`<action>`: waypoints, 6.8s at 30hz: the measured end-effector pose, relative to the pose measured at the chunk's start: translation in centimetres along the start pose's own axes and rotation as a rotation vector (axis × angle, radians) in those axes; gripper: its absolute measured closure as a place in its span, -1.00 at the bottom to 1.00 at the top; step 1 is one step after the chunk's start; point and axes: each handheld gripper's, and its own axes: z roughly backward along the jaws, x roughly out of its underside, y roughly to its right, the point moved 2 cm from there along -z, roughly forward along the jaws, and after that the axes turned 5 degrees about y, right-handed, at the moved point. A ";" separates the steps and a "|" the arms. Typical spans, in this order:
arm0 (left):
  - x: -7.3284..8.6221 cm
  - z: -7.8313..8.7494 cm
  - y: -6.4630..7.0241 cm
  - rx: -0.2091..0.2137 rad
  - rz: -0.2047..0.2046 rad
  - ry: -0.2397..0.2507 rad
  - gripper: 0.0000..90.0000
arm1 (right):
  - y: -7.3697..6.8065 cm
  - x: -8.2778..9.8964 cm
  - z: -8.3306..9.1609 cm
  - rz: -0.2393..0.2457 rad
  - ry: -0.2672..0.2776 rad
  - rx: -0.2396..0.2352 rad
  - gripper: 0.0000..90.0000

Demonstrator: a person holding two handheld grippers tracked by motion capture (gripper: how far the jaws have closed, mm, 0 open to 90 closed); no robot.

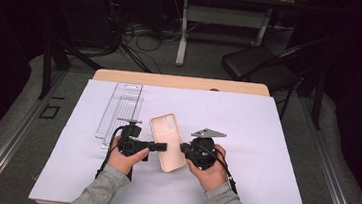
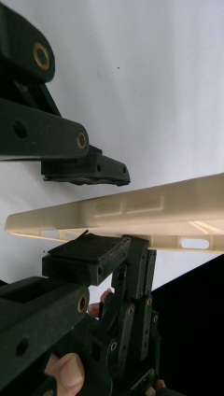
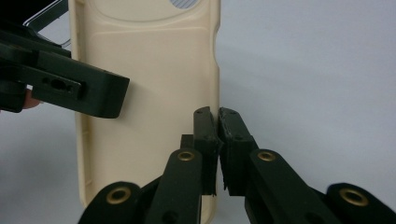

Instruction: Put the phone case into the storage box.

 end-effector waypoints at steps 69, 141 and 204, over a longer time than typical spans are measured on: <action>0.0 0.2 -0.8 0.054 0.107 -0.012 0.77 | 0.1 0.2 -0.3 -0.012 -0.009 -0.030 0.91; -1.3 2.8 -0.8 0.007 -0.159 0.084 0.78 | 0.8 -1.6 1.4 0.062 -0.001 -0.155 0.16; -0.3 2.5 2.1 0.150 -0.374 0.083 0.78 | 1.8 -2.5 3.0 0.105 0.100 -0.393 0.51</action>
